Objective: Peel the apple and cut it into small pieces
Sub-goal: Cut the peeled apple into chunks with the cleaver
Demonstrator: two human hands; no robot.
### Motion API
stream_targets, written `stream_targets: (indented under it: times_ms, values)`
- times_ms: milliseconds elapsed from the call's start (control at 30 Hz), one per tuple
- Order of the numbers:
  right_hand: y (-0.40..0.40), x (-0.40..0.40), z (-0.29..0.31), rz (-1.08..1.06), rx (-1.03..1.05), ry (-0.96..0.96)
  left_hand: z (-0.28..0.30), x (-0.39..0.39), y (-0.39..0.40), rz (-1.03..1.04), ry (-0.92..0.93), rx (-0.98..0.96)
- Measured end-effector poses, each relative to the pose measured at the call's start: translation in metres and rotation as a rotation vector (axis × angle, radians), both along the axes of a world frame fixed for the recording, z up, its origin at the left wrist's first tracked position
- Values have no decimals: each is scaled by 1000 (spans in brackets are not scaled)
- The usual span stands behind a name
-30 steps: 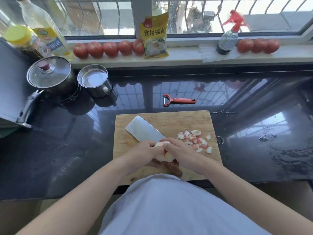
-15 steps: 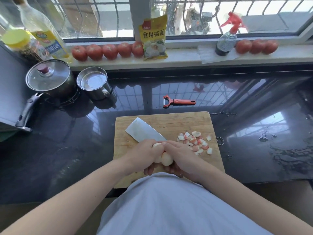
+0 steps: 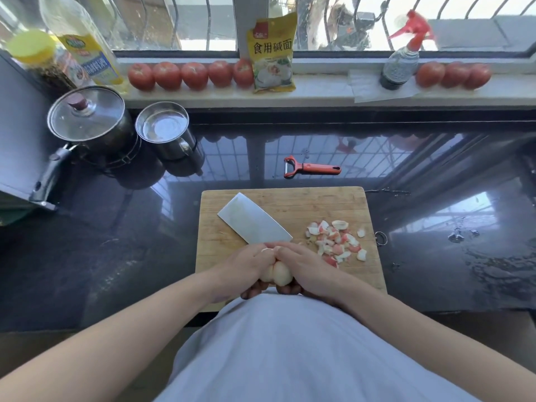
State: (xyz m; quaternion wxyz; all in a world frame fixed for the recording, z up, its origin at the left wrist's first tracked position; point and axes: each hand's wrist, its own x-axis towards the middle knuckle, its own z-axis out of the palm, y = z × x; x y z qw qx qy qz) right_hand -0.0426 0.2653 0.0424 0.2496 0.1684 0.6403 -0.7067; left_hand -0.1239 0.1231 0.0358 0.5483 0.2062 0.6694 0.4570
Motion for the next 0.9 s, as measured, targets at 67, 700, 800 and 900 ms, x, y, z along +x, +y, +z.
stream_targets:
  times_ms: [67, 700, 800, 900]
  values:
    - [0, -3, 0, 1, 14, -13, -1, 0, 1, 4, -17, -12]
    - [8, -12, 12, -67, -97, 12, 27, -16, 2, -49, 263, -117]
    - [2, -9, 11, -145, -28, 23, 20, -16, 0, -35, 153, -74]
    - [-1, -3, 9, -43, 33, 32, 7, -7, -7, -32, 40, -42]
